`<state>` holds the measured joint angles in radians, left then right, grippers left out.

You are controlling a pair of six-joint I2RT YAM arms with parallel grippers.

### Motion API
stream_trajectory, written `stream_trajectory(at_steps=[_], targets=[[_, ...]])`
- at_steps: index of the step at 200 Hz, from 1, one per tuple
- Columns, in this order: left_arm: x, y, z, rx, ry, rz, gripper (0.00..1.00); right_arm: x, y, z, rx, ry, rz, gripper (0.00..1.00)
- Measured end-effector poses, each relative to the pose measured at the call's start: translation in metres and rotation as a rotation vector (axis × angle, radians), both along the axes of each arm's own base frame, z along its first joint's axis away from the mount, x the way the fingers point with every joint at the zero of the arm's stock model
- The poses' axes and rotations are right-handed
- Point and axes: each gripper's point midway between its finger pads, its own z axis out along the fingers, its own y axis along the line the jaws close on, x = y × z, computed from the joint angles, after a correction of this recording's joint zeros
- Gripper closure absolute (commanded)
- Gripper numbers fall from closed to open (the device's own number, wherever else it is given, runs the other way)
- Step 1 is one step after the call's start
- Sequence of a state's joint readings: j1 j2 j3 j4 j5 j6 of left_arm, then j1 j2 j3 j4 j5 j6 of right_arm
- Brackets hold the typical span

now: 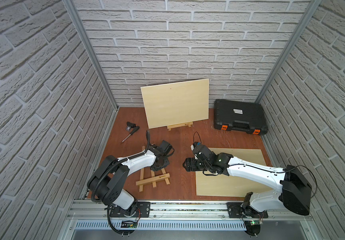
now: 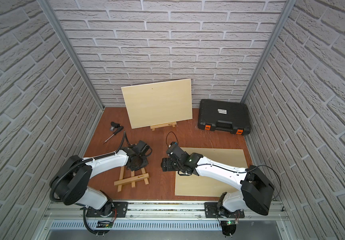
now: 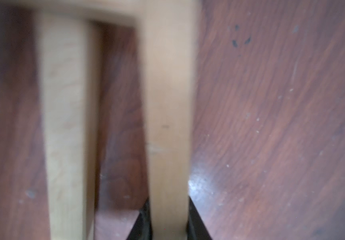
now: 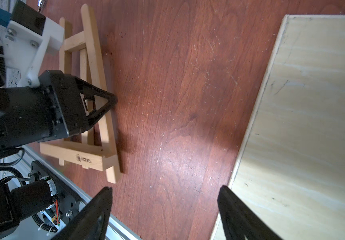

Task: Disassemble the easel
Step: Move the easel to the corner of the board.

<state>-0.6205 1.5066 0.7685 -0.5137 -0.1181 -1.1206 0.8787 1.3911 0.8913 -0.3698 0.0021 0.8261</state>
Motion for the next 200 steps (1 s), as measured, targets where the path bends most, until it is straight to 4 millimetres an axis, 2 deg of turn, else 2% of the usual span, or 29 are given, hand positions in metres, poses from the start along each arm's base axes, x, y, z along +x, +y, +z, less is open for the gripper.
stream_trajectory(at_steps=[21, 54, 79, 110, 123, 166, 181, 200], targets=[[-0.003, 0.013, 0.000, 0.015, 0.006, -0.025, 0.85, 0.000, 0.000, 0.000, 0.002, -0.001, 0.000, 0.18], [-0.014, 0.046, -0.002, 0.053, 0.031, -0.023, 0.86, 0.003, 0.002, 0.003, 0.018, -0.008, -0.001, 0.18], [-0.023, 0.071, -0.003, 0.079, 0.052, -0.010, 0.83, 0.004, 0.004, 0.003, 0.024, -0.011, -0.001, 0.18], [-0.033, 0.091, -0.003, 0.101, 0.080, -0.004, 0.78, 0.006, 0.006, 0.003, 0.031, -0.013, -0.001, 0.19], [-0.037, 0.095, -0.003, 0.107, 0.091, -0.008, 0.72, 0.007, 0.006, 0.002, 0.033, -0.011, -0.001, 0.19], [-0.043, 0.097, -0.001, 0.117, 0.107, -0.041, 0.40, 0.013, 0.009, -0.003, 0.042, -0.006, -0.008, 0.19], [-0.042, 0.097, 0.006, 0.120, 0.089, -0.049, 0.33, 0.019, 0.011, -0.007, 0.046, 0.000, -0.013, 0.18], [-0.034, 0.093, 0.024, 0.117, 0.019, -0.066, 0.29, 0.030, 0.016, -0.009, 0.060, 0.003, -0.021, 0.19]])
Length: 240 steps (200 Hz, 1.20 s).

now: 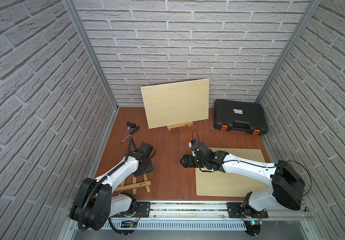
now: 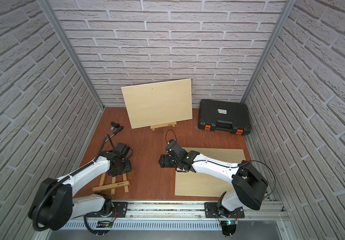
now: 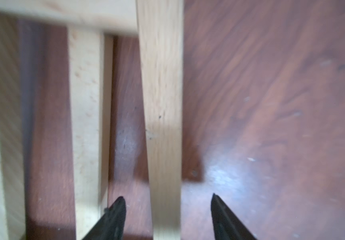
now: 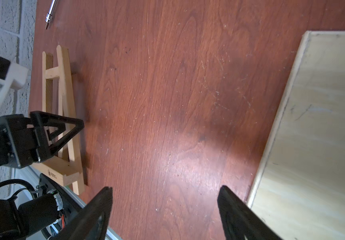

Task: Disassemble the easel
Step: Move the easel to the center of the board.

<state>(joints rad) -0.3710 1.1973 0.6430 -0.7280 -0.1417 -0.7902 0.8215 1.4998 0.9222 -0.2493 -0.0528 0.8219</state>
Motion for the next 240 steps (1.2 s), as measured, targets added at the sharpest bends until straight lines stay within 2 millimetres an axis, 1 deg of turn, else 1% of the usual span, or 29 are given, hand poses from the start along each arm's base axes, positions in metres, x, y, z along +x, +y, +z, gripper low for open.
stream_trajectory(at_steps=[15, 35, 56, 84, 116, 138, 155, 168, 182, 211, 240], targets=[[0.010, -0.005, 0.020, -0.016, -0.078, -0.015, 0.27, 0.014, 0.004, 0.002, 0.026, -0.008, -0.014, 0.19], [0.023, -0.012, 0.045, -0.032, -0.171, -0.034, 0.26, 0.038, 0.007, 0.006, 0.066, -0.030, -0.047, 0.19], [0.032, -0.021, 0.059, -0.042, -0.222, -0.057, 0.25, 0.067, 0.010, 0.011, 0.106, -0.061, -0.082, 0.19], [0.037, -0.035, 0.063, -0.070, -0.256, -0.081, 0.25, 0.105, 0.015, 0.014, 0.147, -0.124, -0.130, 0.19], [0.050, -0.057, 0.070, -0.141, -0.331, -0.109, 0.25, 0.147, 0.022, 0.003, 0.168, -0.182, -0.187, 0.21], [0.059, -0.069, 0.077, -0.177, -0.378, -0.126, 0.24, 0.175, 0.028, -0.012, 0.198, -0.204, -0.228, 0.23], [0.065, -0.074, 0.079, -0.190, -0.403, -0.138, 0.24, 0.191, 0.032, -0.026, 0.248, -0.219, -0.258, 0.24], [0.068, -0.076, 0.078, -0.189, -0.405, -0.145, 0.24, 0.205, 0.029, -0.039, 0.284, -0.227, -0.293, 0.25], [0.071, -0.078, 0.074, -0.185, -0.399, -0.153, 0.23, 0.218, 0.020, -0.054, 0.315, -0.226, -0.342, 0.26], [0.076, -0.082, 0.071, -0.192, -0.401, -0.163, 0.23, 0.243, 0.010, -0.048, 0.391, -0.281, -0.395, 0.26], [0.080, -0.085, 0.071, -0.203, -0.410, -0.165, 0.23, 0.257, 0.002, -0.038, 0.426, -0.326, -0.418, 0.27]])
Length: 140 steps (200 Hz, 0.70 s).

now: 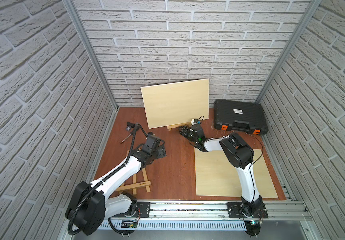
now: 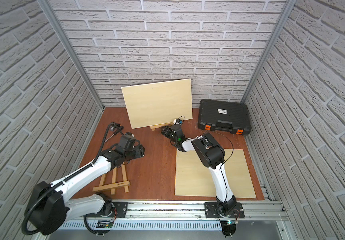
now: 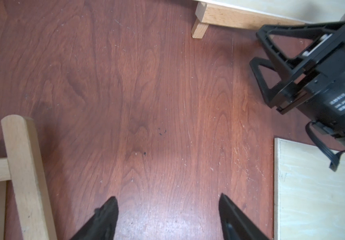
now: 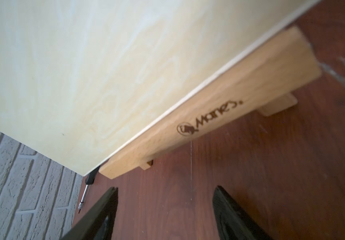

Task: Disassemble the easel
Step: Move the easel to the center of the board.

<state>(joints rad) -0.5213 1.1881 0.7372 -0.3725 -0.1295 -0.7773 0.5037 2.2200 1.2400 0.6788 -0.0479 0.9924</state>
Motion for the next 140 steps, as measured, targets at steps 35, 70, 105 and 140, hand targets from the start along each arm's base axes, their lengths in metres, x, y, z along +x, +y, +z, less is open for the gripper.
stream_trajectory(at_steps=[35, 70, 105, 140], targets=[[0.005, -0.002, -0.002, -0.009, -0.004, 0.002, 0.23, 0.015, 0.004, 0.020, 0.052, -0.062, -0.007, 0.29], [0.007, -0.002, -0.003, -0.015, -0.003, 0.000, 0.23, 0.025, 0.007, 0.008, 0.084, -0.053, -0.019, 0.39], [0.009, 0.000, -0.003, -0.018, -0.005, 0.004, 0.23, 0.032, 0.006, -0.005, 0.126, -0.043, -0.034, 0.45], [0.008, 0.001, -0.006, -0.018, 0.001, 0.007, 0.23, 0.037, 0.003, 0.000, 0.169, -0.061, -0.062, 0.51]])
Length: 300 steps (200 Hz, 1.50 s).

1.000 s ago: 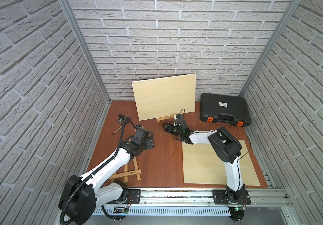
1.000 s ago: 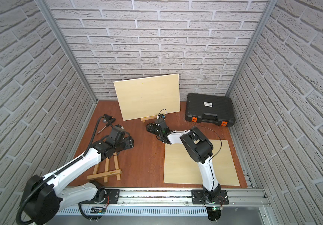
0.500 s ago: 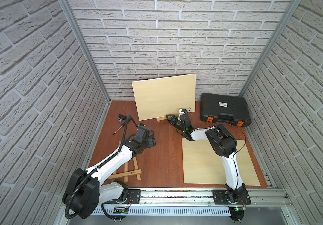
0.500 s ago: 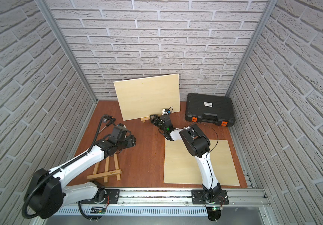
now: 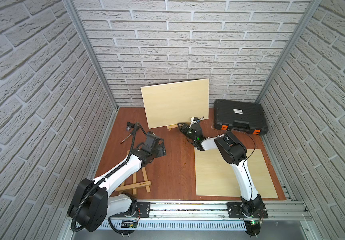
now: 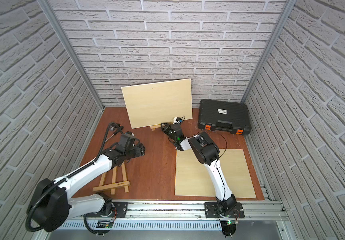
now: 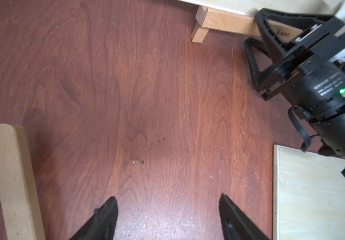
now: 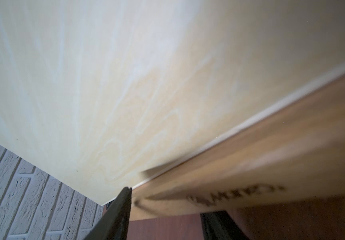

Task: Disassemble the easel
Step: Move the easel to the center of the board.

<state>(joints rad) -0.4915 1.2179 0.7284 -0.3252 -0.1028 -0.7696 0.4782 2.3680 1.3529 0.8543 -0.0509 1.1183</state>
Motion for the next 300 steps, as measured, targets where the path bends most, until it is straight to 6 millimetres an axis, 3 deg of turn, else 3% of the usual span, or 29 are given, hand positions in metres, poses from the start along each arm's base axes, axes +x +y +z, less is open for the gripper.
stream_trajectory(at_steps=[77, 146, 239, 300], targets=[[-0.005, 0.004, -0.004, 0.000, 0.008, 0.003, 0.23, 0.011, -0.008, 0.000, 0.136, -0.001, -0.049, 0.75], [-0.007, 0.005, 0.003, -0.016, -0.010, 0.011, 0.23, 0.006, -0.014, -0.001, 0.204, 0.007, -0.078, 0.84], [-0.014, 0.012, 0.019, -0.025, -0.050, 0.024, 0.23, -0.031, -0.031, -0.002, 0.235, 0.039, -0.109, 0.87], [-0.033, 0.033, 0.037, -0.020, -0.093, 0.063, 0.23, -0.066, -0.023, -0.003, 0.280, 0.058, -0.124, 0.88]])
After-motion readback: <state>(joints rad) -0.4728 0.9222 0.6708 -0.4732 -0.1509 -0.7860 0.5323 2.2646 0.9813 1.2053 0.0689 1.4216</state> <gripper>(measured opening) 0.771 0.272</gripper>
